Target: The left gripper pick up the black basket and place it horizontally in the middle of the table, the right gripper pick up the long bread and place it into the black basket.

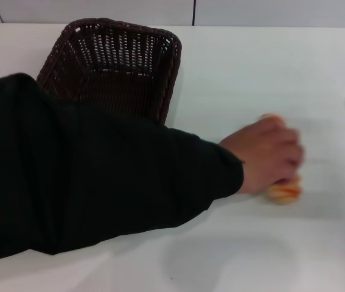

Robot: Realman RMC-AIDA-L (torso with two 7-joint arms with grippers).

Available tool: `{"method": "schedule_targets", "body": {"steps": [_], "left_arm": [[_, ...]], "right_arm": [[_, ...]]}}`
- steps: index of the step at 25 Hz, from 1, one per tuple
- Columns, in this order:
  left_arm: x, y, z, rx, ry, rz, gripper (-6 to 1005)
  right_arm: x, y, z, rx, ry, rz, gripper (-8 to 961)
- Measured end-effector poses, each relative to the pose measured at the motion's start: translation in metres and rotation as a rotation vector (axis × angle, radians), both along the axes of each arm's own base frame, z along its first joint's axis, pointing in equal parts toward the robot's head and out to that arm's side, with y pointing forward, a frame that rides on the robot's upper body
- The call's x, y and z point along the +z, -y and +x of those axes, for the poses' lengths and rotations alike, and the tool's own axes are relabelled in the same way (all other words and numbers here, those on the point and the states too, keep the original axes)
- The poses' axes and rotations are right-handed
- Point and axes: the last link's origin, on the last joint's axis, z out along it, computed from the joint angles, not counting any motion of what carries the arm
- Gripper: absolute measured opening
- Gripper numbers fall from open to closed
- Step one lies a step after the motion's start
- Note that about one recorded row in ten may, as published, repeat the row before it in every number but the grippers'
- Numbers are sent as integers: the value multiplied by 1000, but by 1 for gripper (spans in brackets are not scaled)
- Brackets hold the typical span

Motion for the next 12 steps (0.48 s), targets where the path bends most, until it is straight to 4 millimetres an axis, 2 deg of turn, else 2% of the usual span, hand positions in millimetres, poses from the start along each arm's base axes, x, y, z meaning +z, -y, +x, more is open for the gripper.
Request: {"method": "schedule_targets", "body": {"steps": [12], "left_arm": [[0, 1, 0, 0, 3, 0, 748]], "right_arm": [[1, -1, 0, -2, 1, 4, 651]]}}
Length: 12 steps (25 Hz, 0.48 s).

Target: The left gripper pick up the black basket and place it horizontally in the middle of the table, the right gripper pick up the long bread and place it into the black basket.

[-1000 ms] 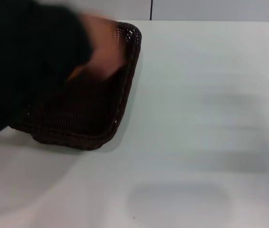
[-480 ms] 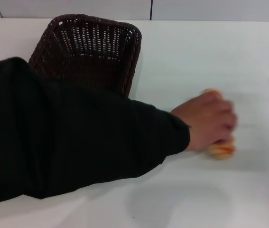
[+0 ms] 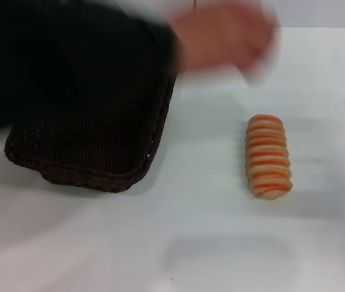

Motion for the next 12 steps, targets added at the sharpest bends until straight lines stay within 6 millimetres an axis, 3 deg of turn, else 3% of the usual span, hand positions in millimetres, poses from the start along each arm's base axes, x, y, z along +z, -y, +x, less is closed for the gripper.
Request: {"method": "schedule_targets", "body": {"steps": [12], "left_arm": [[-3, -1, 1, -2, 10, -4, 745]], "right_arm": [[1, -1, -1, 7, 0, 5, 651]]}}
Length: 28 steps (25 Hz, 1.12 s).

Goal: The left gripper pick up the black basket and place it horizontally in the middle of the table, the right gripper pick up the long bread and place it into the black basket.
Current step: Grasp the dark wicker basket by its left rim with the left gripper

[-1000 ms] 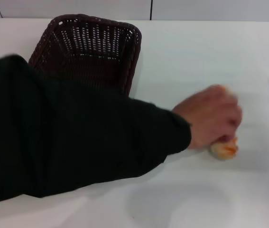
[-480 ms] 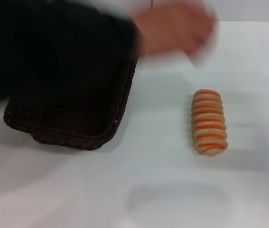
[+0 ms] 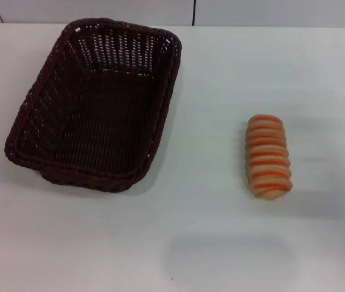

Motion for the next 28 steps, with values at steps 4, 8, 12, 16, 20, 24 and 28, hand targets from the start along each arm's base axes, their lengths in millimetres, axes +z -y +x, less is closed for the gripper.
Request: {"method": "schedule_targets", "body": {"steps": [4, 8, 12, 16, 20, 24, 28], "left_arm": [[0, -1, 1, -3, 0, 0, 744], [-1, -2, 1, -6, 2, -2, 743], [-3, -3, 2, -6, 8, -8, 742], [-4, -3, 2, -6, 14, -10, 741], [-6, -3, 3, -12, 14, -21, 740], [-8, -3, 3, -9, 21, -25, 739], [-7, -2, 4, -25, 54, -26, 738]], "right_arm": [[0, -1, -1, 2, 0, -2, 651], [-1, -3, -2, 4, 0, -5, 651], [-1, -5, -3, 8, 0, -5, 652], [-1, -4, -3, 5, -1, -6, 652], [-1, -3, -2, 4, -1, -5, 652], [-1, -3, -2, 3, -1, -6, 652], [0, -4, -2, 4, 1, -6, 652]]}}
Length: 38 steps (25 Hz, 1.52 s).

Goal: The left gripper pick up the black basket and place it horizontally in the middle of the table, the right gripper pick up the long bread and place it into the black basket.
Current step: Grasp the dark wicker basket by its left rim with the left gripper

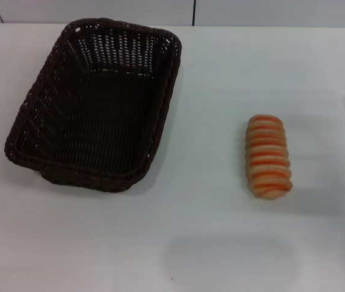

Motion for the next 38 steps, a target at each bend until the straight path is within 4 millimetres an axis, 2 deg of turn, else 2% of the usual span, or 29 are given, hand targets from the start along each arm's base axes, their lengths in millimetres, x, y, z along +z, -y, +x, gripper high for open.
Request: {"method": "schedule_targets", "body": {"steps": [2, 6, 9, 12, 15, 21, 28, 38], "left_arm": [[1, -1, 2, -26, 61, -18, 738], [12, -16, 13, -102, 197, -138, 737], [23, -30, 28, -136, 238, -276, 736], [32, -43, 52, -139, 192, -409, 736], [35, -54, 75, -52, 114, -519, 735], [39, -66, 107, 118, -5, -614, 734], [37, -75, 127, 265, -88, -675, 732], [11, -84, 147, 448, -185, -814, 730]], "right_arm": [[0, 0, 0, 1, 0, 0, 652], [0, 0, -2, 7, -1, 4, 651], [0, -1, -3, 12, -6, 6, 651], [0, 0, -3, 13, -7, 6, 652], [0, 0, -3, 13, -8, 6, 652], [1, 1, -2, 6, -12, 12, 651], [1, -1, -3, 9, -21, 15, 651], [4, -5, -6, 13, -27, 27, 651]]}}
